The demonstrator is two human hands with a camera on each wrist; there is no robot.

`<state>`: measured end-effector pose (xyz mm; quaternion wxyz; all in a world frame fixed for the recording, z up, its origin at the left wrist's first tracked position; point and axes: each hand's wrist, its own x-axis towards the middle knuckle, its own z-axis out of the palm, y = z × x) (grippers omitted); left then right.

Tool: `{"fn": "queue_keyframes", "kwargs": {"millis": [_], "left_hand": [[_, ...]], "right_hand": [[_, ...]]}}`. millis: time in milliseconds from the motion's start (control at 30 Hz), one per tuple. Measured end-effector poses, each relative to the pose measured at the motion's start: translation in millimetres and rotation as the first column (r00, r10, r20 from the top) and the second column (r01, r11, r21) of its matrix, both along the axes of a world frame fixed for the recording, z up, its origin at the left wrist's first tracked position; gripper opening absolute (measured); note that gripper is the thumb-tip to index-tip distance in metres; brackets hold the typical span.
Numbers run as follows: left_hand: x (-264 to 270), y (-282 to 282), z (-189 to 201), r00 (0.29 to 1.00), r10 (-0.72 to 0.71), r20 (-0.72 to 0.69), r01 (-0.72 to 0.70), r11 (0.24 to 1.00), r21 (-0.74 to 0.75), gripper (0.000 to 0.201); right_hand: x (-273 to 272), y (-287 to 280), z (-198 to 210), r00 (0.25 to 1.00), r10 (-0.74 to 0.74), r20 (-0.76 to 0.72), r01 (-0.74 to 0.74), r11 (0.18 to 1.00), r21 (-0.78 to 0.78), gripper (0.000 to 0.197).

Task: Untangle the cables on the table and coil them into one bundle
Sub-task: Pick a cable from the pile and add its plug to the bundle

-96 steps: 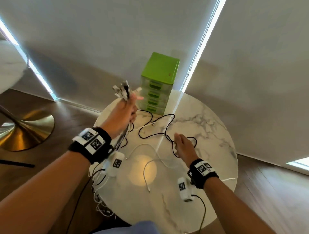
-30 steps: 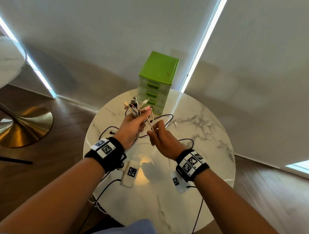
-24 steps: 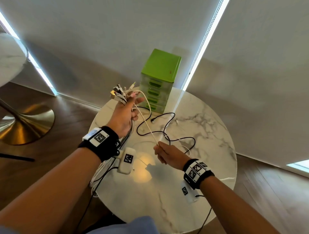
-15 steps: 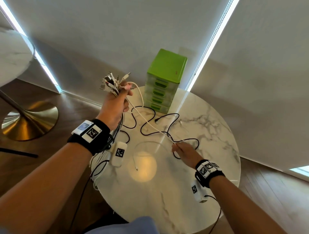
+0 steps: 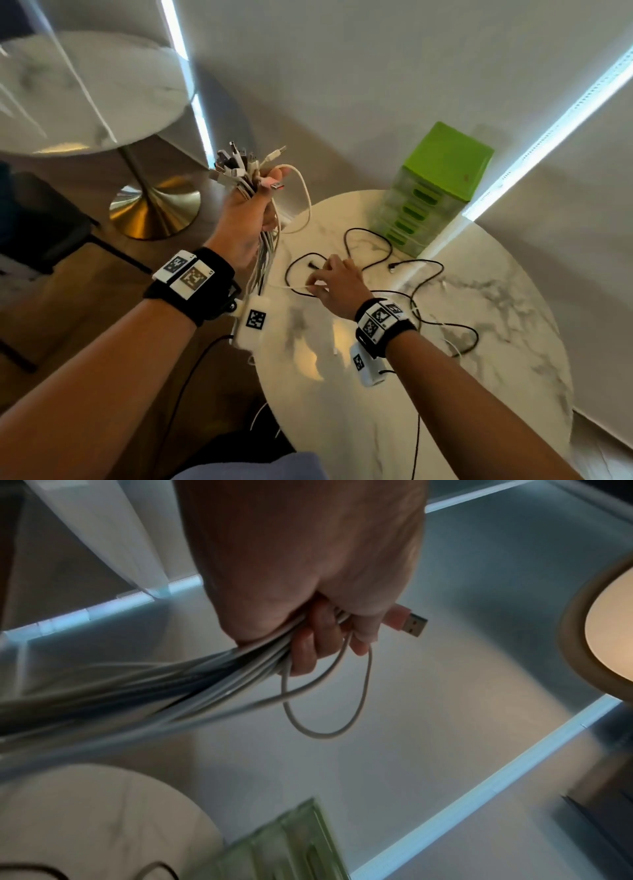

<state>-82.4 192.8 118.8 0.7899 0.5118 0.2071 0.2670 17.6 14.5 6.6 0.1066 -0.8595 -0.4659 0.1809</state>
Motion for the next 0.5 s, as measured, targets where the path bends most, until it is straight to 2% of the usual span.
{"fn": "queue_keyframes", "kwargs": {"millis": [133,200,267,300,367,433,467,500], "left_hand": [[-42,37,-7,0.995,0.097,-0.021,-0.096,0.995,0.026,0.049],[-62,54,-12,0.984,0.164,-0.068,-0.162,0.986,0.041,0.064],[-79,67,-19,0.969,0.222,-0.111,-0.215,0.974,0.072,0.062],[-85,71,-23,0.963,0.233,-0.135,-0.223,0.971,0.086,0.056],[-97,77,-32,0.951,0.245,-0.188,-0.227,0.967,0.116,0.04],[-105,79,-41,0.936,0.256,-0.241,-0.223,0.962,0.156,0.03],[-107,80,-44,0.929,0.258,-0.266,-0.219,0.961,0.166,0.029],[-108,81,-48,0.923,0.261,-0.283,-0.219,0.96,0.172,0.028]], "right_hand": [[-31,64,-1,0.953,0.121,-0.276,-0.098,0.991,0.096,0.017],[-49,87,-5,0.925,0.178,-0.335,-0.156,0.983,0.092,0.028],[-64,104,-9,0.899,0.233,-0.37,-0.181,0.969,0.171,0.042],[-69,111,-8,0.896,0.237,-0.376,-0.149,0.957,0.249,0.046],[-76,129,3,0.87,0.185,-0.458,0.023,0.911,0.412,0.055],[-78,146,23,0.758,0.182,-0.627,0.226,0.828,0.513,0.067],[-77,153,33,0.699,0.197,-0.688,0.285,0.805,0.521,0.07],[-75,159,39,0.674,0.211,-0.709,0.291,0.806,0.516,0.066]]}}
